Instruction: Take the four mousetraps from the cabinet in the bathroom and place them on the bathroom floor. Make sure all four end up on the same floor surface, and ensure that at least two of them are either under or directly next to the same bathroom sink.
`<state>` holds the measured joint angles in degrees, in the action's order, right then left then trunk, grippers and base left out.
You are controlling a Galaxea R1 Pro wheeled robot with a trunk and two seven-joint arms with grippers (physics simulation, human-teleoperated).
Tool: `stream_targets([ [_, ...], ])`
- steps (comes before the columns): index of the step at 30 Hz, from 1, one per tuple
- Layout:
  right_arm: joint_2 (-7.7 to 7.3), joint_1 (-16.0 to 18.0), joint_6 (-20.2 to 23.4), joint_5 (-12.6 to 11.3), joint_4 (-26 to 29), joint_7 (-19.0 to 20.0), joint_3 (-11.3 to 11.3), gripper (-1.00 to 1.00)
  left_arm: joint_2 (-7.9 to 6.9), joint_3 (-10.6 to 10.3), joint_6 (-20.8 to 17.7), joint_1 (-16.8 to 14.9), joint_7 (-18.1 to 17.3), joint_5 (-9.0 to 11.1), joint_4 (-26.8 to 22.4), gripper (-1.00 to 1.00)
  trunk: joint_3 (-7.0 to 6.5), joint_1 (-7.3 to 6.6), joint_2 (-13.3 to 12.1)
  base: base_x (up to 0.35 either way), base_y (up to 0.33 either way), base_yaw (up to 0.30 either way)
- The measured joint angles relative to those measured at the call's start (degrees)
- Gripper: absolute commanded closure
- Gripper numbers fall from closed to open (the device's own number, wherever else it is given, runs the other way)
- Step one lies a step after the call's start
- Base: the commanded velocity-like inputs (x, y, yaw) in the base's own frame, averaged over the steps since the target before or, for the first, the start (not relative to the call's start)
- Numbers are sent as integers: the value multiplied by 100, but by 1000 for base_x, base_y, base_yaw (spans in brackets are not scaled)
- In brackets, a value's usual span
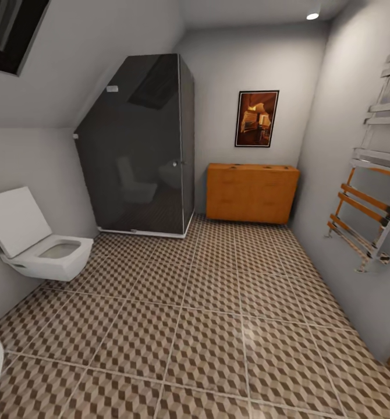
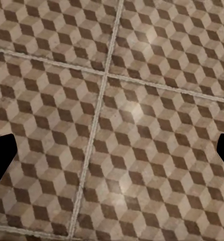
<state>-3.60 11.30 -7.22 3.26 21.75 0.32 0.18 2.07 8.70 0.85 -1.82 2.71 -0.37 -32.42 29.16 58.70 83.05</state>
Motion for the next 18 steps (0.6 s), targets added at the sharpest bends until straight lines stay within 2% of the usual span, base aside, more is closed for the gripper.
stream_targets([
  [18,1,0,0,-7,0,0,-1,-100,12,-2,-20,0,9,-16,7,-100,0,-1,0,317,0,-1],
])
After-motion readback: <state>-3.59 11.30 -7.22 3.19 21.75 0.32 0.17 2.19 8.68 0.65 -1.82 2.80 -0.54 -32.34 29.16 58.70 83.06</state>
